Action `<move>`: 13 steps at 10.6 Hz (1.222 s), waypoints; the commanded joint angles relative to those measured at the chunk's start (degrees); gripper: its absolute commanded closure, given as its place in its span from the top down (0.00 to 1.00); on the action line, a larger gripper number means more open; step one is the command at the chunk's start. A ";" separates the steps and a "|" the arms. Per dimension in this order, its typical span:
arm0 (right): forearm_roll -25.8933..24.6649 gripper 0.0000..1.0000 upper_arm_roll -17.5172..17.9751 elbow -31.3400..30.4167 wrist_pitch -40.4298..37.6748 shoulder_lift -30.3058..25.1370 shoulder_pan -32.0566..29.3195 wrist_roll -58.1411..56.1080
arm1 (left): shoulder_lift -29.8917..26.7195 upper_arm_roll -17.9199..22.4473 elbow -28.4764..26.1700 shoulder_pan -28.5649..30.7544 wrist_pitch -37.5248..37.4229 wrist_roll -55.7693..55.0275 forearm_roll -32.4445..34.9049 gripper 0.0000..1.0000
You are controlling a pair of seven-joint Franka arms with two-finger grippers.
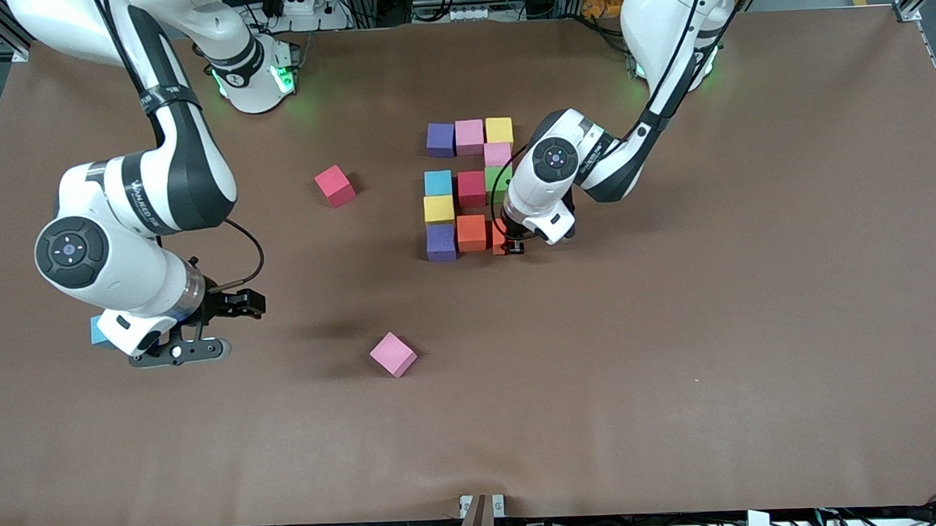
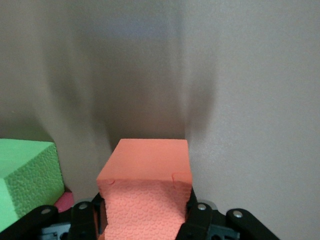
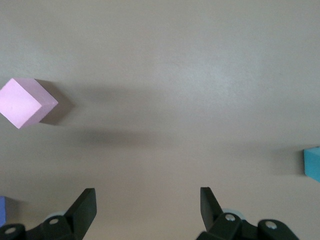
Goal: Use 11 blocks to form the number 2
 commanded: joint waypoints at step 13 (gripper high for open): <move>0.01 1.00 0.32 -3.60 -4.32 -14.46 -8.95 0.47 | 2.42 -1.21 1.48 -0.36 1.41 -2.28 2.03 0.14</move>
